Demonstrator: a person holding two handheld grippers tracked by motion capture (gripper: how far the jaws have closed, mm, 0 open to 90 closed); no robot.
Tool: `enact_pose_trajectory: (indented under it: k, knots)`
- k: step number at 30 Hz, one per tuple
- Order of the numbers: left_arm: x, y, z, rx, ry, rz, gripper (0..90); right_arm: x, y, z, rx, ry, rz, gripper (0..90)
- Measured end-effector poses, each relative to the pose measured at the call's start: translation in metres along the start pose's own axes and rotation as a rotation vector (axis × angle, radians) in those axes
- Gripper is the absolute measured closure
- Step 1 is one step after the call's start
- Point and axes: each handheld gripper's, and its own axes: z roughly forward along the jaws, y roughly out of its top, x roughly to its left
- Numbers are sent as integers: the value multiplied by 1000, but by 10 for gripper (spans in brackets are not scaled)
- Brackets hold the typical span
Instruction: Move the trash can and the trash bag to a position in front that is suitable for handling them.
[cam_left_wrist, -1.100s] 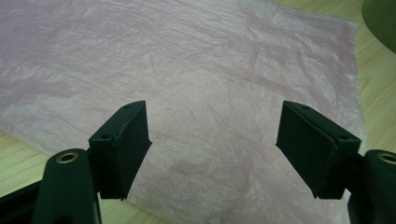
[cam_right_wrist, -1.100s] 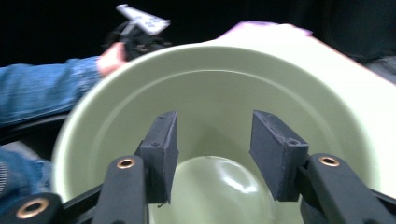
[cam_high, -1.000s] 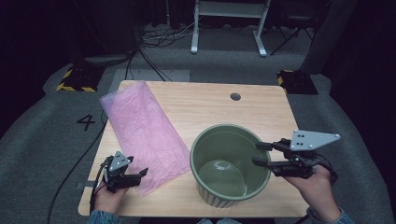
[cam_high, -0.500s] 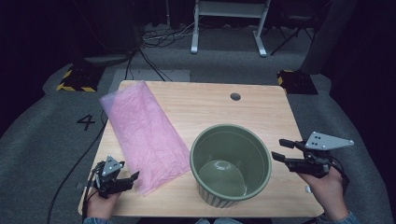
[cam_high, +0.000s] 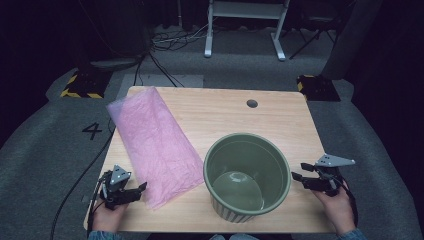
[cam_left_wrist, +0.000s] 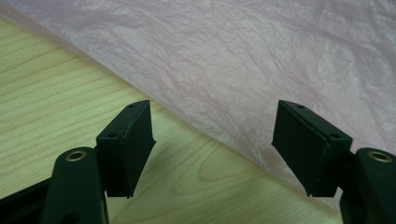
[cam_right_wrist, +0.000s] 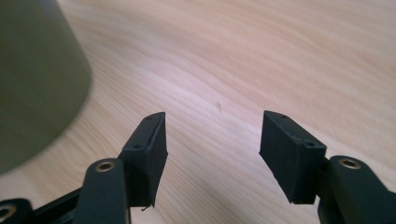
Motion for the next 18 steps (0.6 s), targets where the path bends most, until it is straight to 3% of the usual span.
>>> enact_pose_trajectory:
  k: [9, 11, 13, 18]
  knots:
    - [9, 11, -1, 7, 36, -78, 287, -5, -27, 23, 4, 12, 44, 405]
    - [12, 17, -1, 14, 46, -85, 286, 1, -32, 25, -23, -15, 23, 400]
    - [15, 21, 0, 19, 47, -94, 282, 5, -31, 26, -18, -38, -16, 382]
    - [22, 32, 9, 38, 38, -124, 279, 3, -31, 27, -11, -18, -22, 318]
